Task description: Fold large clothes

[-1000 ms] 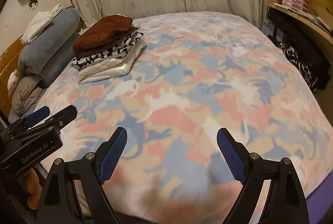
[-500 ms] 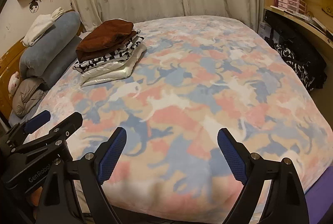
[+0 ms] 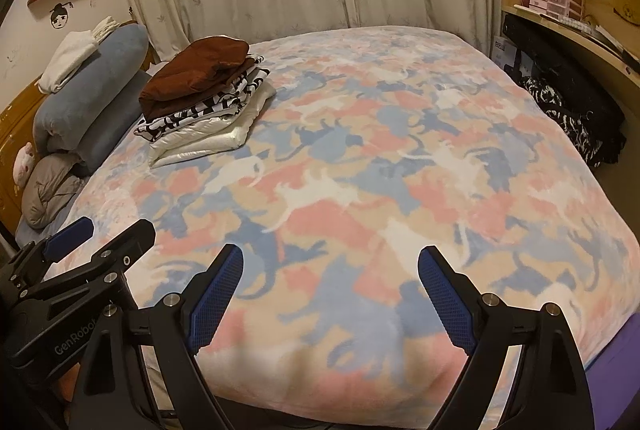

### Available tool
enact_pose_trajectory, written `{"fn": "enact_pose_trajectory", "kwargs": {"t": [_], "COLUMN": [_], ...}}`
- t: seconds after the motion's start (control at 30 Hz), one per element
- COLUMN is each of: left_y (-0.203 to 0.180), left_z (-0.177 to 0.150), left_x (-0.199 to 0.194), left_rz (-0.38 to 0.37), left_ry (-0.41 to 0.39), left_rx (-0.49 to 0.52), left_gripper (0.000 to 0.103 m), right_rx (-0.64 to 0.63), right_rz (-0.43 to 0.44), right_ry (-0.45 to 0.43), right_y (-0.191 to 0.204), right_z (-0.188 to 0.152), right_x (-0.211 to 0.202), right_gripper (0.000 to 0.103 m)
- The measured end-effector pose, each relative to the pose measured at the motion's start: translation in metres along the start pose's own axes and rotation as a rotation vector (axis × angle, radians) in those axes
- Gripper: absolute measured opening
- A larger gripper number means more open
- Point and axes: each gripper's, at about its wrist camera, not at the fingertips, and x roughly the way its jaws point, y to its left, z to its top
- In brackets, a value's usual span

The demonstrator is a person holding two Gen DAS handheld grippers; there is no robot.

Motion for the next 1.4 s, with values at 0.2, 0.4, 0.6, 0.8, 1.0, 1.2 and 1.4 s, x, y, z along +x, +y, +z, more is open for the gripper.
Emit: {"fn": "enact_pose_trajectory", "kwargs": {"t": [0.2, 0.4, 0.6, 0.8, 1.0, 1.2, 1.4], "left_y": [0.0, 0.0, 0.001, 0.0, 0.001, 0.002, 0.002], "left_z": [0.0, -0.001, -0.001, -0.005, -0.012, -0.011, -0.013], "left_x": [0.003, 0.005, 0.004, 0.008, 0.009, 0.009, 0.011], "left_rz": [0.0, -0.001, 0.001, 0.003, 0.002, 0.001, 0.001], "left_ry": [0.005, 0.007, 0.008, 0.013, 0.018, 0.018, 0.022], "left_rx": [-0.003, -0.003, -0.003, -0.002, -0.004, -0.004, -0.003], "left_gripper": [0.08, 0.08, 0.08, 0.08, 0.08, 0.08, 0.08], "right_rx": [0.003, 0.005, 0.004, 0.003, 0.003, 0.003, 0.002], "right_rz": [-0.004, -0.004, -0.01, -0.01, -0.012, -0.011, -0.012], "right_ry": [0.001, 0.003, 0.004, 0.006, 0.005, 0.007, 0.007], "right_y": [0.0, 0.0, -0.003, -0.005, -0.006, -0.005, -0.006], "right_z": [0.0, 0.0, -0.002, -0.002, -0.004, -0.003, -0.004], "right_x": [0.001, 0.002, 0.004, 0.005, 0.005, 0.005, 0.005], "right_gripper": [0.09, 0.09, 0.09, 0.09, 0.09, 0.09, 0.09]}}
